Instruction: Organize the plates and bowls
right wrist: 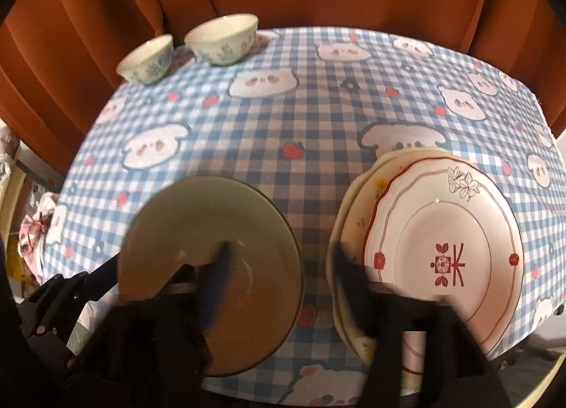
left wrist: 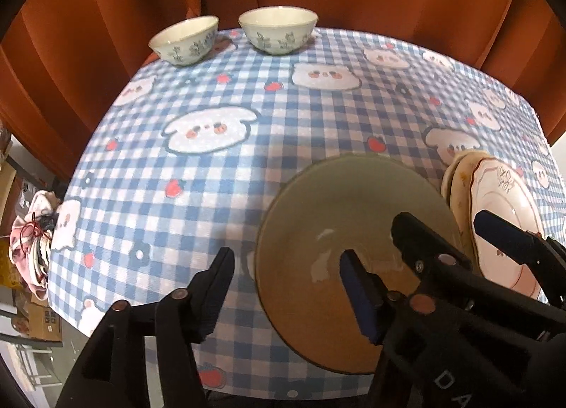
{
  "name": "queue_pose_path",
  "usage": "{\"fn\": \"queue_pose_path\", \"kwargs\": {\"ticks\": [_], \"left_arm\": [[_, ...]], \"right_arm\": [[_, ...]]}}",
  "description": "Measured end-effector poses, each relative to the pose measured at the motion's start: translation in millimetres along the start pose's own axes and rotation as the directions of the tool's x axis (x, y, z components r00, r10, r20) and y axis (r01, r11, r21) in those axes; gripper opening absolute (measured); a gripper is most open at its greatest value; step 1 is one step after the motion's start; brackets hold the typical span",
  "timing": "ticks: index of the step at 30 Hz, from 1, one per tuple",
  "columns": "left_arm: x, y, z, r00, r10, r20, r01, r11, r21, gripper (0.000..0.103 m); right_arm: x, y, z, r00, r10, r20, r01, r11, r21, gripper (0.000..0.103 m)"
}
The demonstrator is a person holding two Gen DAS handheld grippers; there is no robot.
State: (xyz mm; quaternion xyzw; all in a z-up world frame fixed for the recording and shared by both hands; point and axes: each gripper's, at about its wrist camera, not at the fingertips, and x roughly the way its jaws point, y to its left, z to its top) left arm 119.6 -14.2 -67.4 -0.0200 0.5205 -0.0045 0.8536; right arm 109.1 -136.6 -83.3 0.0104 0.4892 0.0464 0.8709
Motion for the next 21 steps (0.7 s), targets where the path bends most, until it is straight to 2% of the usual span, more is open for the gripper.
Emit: {"fn": "queue_pose_path", "kwargs": {"ticks": [4, 10, 15, 21], "left_arm": [[-8, 8, 5, 0.999, -0.027, 0.027, 0.027, 1.000, -0.004, 0.065], [-20, 25, 16, 0.997, -0.018, 0.074, 0.018, 1.000, -0.001, 0.065], [-27, 51, 30, 0.994, -0.014, 0.112, 0.013, 1.000, 0.005, 0.065], [-31, 86, 53, 0.990, -0.042, 0.134, 0.039, 0.999, 0.025, 0.065]], "right_arm": [[-9, 5, 4, 0.999, -0.002, 0.042, 0.002, 1.000, -0.003, 0.078], [-17, 18, 14, 0.997, -0.016, 0.069, 0.016, 1.000, -0.001, 0.078], [-23, 41, 26, 0.995, -0.021, 0.097, 0.020, 1.000, 0.016, 0.078], [-27, 76, 48, 0.992, -0.042, 0.121, 0.040, 0.999, 0.020, 0.078]]}}
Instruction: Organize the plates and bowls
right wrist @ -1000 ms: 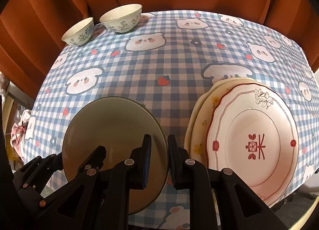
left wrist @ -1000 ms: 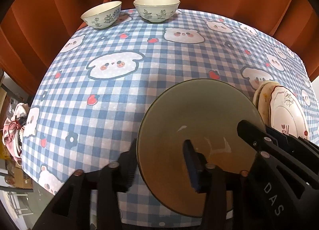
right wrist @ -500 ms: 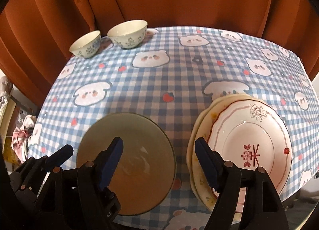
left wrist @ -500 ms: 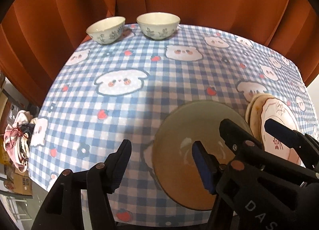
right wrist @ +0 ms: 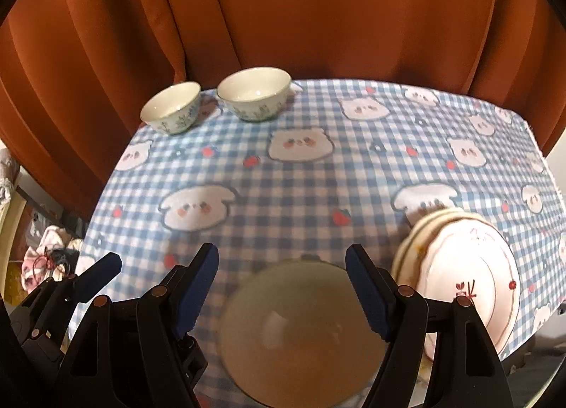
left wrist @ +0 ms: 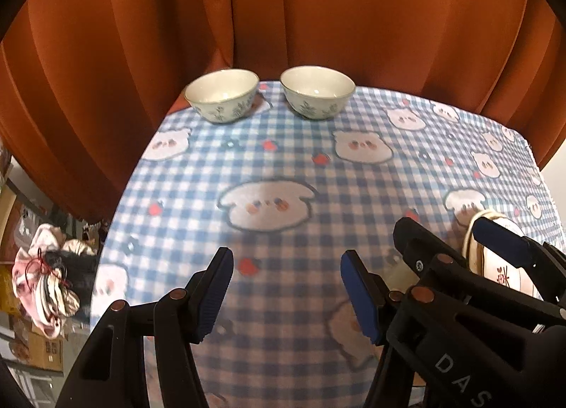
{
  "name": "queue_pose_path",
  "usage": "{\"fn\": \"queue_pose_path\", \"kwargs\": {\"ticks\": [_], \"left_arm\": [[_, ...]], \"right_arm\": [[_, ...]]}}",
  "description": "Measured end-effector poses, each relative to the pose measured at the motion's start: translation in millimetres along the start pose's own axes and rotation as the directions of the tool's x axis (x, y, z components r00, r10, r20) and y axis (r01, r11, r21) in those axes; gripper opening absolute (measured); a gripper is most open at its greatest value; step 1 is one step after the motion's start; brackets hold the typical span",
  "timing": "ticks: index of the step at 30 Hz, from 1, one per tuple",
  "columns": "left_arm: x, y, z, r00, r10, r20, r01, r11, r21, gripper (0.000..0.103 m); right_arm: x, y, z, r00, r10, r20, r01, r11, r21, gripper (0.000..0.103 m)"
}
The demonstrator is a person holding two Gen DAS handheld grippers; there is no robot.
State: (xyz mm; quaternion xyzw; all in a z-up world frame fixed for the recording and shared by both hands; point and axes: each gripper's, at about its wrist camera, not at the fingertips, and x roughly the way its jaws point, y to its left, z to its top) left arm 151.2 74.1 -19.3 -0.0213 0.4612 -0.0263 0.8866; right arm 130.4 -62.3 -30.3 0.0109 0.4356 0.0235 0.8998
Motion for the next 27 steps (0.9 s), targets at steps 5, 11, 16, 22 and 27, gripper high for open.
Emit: {"fn": "queue_pose_path", "kwargs": {"ticks": [5, 11, 16, 22, 27], "left_arm": [[-2, 32, 22, 0.999, -0.020, 0.027, 0.020, 1.000, 0.021, 0.065], [-5, 63, 49, 0.997, -0.035, 0.069, 0.032, 0.998, 0.047, 0.065], [-4, 82, 76, 0.993, -0.031, 0.110, 0.024, 0.998, 0.066, 0.065], [8, 96, 98, 0.993, -0.008, 0.121, 0.002, 0.999, 0.053, 0.065], [25, 102, 118, 0.992, 0.020, 0.126, -0.024, 0.999, 0.030, 0.065]], "right_arm": [[0, 32, 19, 1.000, -0.019, 0.021, 0.018, 0.999, 0.032, 0.078], [-3, 64, 40, 0.997, -0.051, 0.056, 0.048, 0.997, 0.056, 0.078], [-5, 89, 63, 0.992, -0.079, 0.094, 0.074, 0.995, 0.061, 0.078], [6, 109, 88, 0.991, -0.082, 0.110, 0.078, 0.996, 0.039, 0.078], [25, 117, 108, 0.992, -0.069, 0.109, 0.067, 0.998, 0.021, 0.078]]}}
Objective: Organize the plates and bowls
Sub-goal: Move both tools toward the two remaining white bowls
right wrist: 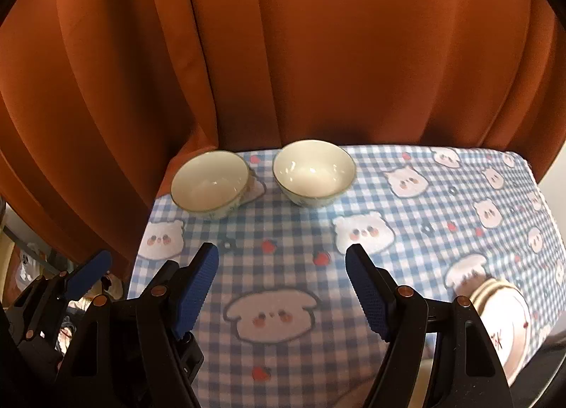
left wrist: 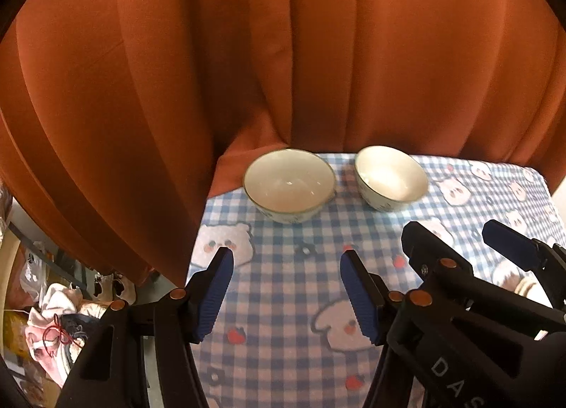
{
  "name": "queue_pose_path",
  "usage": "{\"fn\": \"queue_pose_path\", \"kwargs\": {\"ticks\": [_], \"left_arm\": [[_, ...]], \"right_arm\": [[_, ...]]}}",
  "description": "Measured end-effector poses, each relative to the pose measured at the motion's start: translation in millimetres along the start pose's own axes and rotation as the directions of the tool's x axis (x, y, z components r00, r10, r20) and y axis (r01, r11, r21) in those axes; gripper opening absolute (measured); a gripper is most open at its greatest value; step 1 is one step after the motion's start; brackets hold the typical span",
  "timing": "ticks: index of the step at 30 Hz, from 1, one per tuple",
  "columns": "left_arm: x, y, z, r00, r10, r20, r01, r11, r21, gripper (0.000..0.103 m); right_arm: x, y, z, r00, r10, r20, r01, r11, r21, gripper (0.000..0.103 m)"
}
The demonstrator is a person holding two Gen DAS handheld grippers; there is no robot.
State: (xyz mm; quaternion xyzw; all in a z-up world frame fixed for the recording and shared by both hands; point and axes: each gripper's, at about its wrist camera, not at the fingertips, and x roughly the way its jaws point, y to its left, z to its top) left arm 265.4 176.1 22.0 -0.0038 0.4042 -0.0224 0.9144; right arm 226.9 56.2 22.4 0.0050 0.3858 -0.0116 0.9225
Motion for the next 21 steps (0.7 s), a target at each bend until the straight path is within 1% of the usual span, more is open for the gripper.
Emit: {"fn": "queue_pose_path", "kwargs": {"ticks": [2, 5, 11, 17, 19, 20, 21], "left_arm": [[8, 2, 8, 1.000, 0.022, -0.006, -0.022, 1.000, -0.009, 0.065], [22, 4, 21, 0.999, 0.036, -0.011, -0.036, 0.999, -0.033, 0.065], [55, 6, 45, 0.996, 0.085, -0.019, -0.086, 0.995, -0.051, 0.064], [86, 12, 57, 0.992, 0.125, -0.034, -0.127, 0.990, -0.054, 0.063], [94, 14, 61, 0.990, 0.138, -0.033, -0.139, 0.989, -0.051, 0.062], [100, 15, 64, 0.989, 0.145, -0.037, -0.146, 0.988, -0.050, 0.062], [105, 16, 66, 0.989, 0.145, -0.040, -0.147, 0.988, -0.052, 0.061]], "right_arm": [[10, 1, 8, 1.000, 0.019, 0.003, -0.019, 1.000, -0.006, 0.078], [29, 3, 21, 0.999, 0.042, -0.009, -0.042, 0.999, -0.009, 0.078], [67, 8, 50, 0.998, 0.062, -0.011, -0.063, 0.998, -0.027, 0.078], [108, 10, 68, 0.996, 0.086, -0.030, -0.087, 0.996, -0.031, 0.077], [122, 12, 73, 0.994, 0.100, -0.034, -0.100, 0.995, -0.024, 0.074], [128, 13, 75, 0.994, 0.105, -0.034, -0.105, 0.994, -0.022, 0.068], [133, 14, 77, 0.994, 0.107, -0.037, -0.107, 0.994, -0.022, 0.064]]}}
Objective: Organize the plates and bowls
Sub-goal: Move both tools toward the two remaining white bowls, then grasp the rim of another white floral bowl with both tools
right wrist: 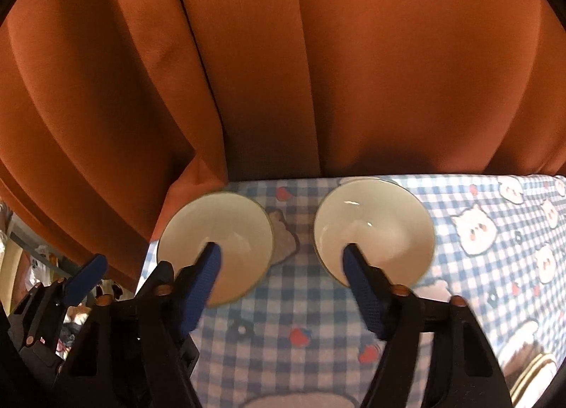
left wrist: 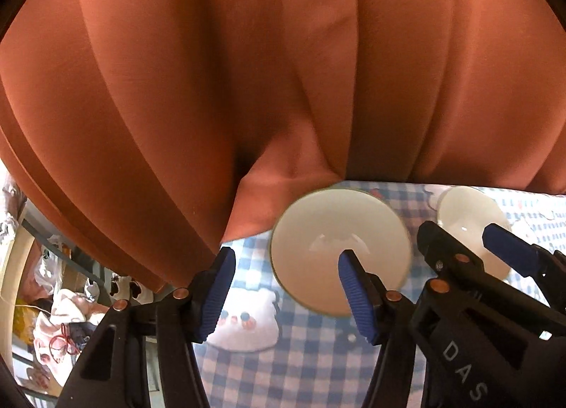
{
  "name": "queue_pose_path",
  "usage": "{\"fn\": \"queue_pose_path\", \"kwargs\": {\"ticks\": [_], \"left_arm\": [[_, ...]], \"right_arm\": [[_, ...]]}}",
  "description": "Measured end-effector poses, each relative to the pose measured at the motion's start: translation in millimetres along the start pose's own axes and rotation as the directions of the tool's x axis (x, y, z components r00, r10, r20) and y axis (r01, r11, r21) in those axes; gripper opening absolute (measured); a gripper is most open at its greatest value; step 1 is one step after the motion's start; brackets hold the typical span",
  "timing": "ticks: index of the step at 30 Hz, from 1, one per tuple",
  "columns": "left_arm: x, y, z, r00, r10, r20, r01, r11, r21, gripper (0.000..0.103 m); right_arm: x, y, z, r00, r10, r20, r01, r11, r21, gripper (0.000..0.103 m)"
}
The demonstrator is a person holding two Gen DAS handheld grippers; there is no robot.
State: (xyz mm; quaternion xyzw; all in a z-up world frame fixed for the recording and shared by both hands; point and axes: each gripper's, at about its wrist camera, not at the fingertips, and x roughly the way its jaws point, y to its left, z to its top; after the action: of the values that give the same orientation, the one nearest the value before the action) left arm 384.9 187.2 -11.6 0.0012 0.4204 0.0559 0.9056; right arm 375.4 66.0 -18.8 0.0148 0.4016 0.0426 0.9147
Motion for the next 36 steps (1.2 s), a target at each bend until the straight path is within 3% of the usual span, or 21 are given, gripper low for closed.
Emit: {"fn": "queue_pose_path", "kwargs": {"ticks": [8, 11, 17, 24, 36], "left_arm": [[43, 10, 9, 0.999, 0.018, -0.029, -0.019, 0.999, -0.034, 0.047], [55, 15, 9, 0.999, 0.013, -0.046, -0.015, 0.999, -0.048, 0.044], [70, 21, 7, 0.998, -0.003, -0.067, 0.000, 0.998, -0.055, 0.032], [81, 17, 6, 0.995, -0.039, -0.087, 0.035, 0.998, -0.045, 0.020], [78, 10, 5, 0.995, -0.031, -0.100, 0.028, 0.999, -0.030, 0.020]], "right_arm": [[49, 13, 15, 0.999, 0.034, -0.031, -0.033, 0.999, 0.003, 0.057], [68, 19, 18, 0.998, 0.044, -0.052, -0.045, 0.999, -0.007, 0.045], [91, 27, 16, 0.996, 0.033, -0.081, -0.035, 0.999, -0.018, 0.041], [108, 28, 16, 0.995, 0.003, -0.097, -0.006, 1.000, -0.027, 0.025], [111, 19, 16, 0.993, 0.007, -0.121, -0.011, 1.000, -0.029, 0.024]]}}
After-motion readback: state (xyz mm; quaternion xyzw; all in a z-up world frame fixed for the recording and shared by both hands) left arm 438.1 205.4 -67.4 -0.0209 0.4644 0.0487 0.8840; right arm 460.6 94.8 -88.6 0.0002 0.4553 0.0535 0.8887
